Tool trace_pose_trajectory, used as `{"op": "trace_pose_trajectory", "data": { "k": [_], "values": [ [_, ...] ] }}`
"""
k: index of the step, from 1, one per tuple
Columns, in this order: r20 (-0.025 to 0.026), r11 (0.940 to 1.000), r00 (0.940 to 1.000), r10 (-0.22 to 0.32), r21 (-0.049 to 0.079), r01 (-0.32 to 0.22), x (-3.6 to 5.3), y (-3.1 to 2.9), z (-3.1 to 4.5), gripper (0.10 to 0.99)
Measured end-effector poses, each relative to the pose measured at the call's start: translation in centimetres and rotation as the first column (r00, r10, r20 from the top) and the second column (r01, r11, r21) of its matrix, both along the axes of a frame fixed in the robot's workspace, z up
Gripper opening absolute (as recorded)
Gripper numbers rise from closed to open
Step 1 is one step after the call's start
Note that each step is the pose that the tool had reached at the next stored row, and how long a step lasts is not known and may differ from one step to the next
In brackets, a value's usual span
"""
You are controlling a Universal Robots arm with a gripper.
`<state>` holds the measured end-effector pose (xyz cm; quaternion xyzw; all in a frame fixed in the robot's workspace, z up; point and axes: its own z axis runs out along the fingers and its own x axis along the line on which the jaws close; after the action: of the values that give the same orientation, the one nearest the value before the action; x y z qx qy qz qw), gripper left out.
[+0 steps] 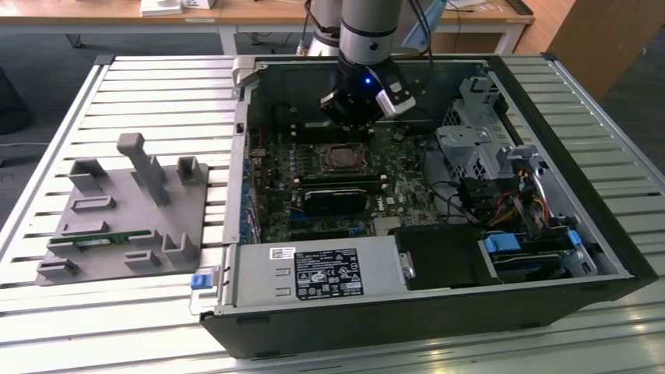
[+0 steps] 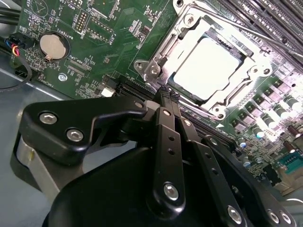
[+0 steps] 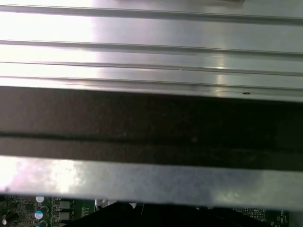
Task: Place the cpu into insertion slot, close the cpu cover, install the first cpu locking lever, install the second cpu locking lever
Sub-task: 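Install the second cpu locking lever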
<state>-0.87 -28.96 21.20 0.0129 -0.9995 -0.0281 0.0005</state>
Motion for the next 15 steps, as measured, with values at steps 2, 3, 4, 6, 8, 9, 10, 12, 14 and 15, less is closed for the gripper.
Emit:
{"op": "trace_pose_trajectory", "data": {
  "k": [2,3,4,6,8,9,10,12,14,15],
  "values": [
    [-0.0001,1.0,1.0,0.0,0.0,0.0,0.0,-0.06,0.01,0.106],
    [-0.0001,1.0,1.0,0.0,0.0,0.0,0.0,-0.1,0.0,0.106],
    [0.0,1.0,1.0,0.0,0.0,0.0,0.0,-0.13,0.0,0.106],
    [-0.0001,1.0,1.0,0.0,0.0,0.0,0.0,-0.2,0.0,0.106],
    [0.0,1.0,1.0,0.0,0.0,0.0,0.0,-0.23,0.0,0.106],
    [-0.0001,1.0,1.0,0.0,0.0,0.0,0.0,-0.25,0.0,0.106],
    [0.0,1.0,1.0,0.0,0.0,0.0,0.0,-0.27,0.0,0.106],
    [0.0,1.0,1.0,0.0,0.0,0.0,0.0,-0.31,0.0,0.106],
    [-0.0001,1.0,1.0,0.0,0.0,0.0,0.0,-0.33,0.0,0.106],
    [-0.0001,1.0,1.0,0.0,0.0,0.0,0.0,-0.35,0.0,0.106]
  ]
}}
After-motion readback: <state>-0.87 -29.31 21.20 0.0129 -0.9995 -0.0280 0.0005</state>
